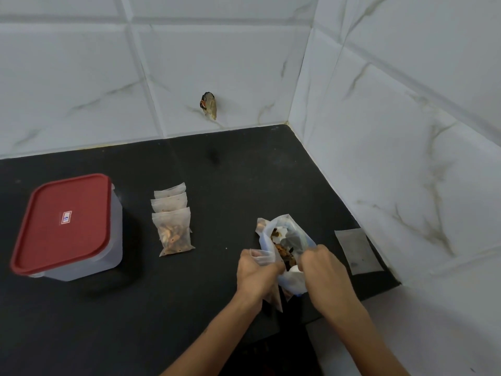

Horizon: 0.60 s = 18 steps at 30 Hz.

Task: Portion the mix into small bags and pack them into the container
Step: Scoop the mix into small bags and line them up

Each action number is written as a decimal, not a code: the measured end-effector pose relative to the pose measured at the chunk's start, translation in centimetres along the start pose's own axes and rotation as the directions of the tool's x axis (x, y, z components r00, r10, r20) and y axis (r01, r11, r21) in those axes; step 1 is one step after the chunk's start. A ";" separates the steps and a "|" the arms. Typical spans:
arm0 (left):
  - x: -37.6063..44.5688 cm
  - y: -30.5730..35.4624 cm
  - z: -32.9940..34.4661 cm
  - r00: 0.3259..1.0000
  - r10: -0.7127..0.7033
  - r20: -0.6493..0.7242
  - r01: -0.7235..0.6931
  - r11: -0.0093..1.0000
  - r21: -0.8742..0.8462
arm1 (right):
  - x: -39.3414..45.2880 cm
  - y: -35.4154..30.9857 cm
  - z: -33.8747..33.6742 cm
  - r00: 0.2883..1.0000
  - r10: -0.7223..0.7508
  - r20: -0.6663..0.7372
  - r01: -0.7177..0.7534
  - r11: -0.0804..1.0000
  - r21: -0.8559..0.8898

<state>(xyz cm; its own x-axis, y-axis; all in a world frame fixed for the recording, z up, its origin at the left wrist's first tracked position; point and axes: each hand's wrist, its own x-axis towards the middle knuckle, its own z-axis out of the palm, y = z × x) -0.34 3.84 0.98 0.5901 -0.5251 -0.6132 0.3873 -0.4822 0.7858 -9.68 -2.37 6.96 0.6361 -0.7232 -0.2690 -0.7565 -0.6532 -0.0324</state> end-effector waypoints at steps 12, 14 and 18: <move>-0.6 0.6 -0.5 0.995 -0.055 0.080 0.063 0.992 -0.105 | 0.1 1.2 5.0 0.924 -0.223 -0.312 0.247 0.968 0.039; -0.5 0.6 -0.8 0.995 -0.066 0.080 0.076 0.989 -0.130 | 0.3 1.7 5.1 0.927 -0.227 -0.299 0.258 0.964 0.068; -0.3 0.7 -1.1 0.997 -0.035 0.071 0.045 0.989 -0.143 | 0.2 1.7 4.0 0.931 -0.241 -0.273 0.272 0.959 0.079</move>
<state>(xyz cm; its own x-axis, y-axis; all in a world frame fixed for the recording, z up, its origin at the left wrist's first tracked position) 0.50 4.46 1.78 0.5245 -0.5564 -0.6444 0.5109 -0.3998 0.7610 -11.43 -2.72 3.03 0.8165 -0.5770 0.0202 -0.5646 -0.8053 -0.1807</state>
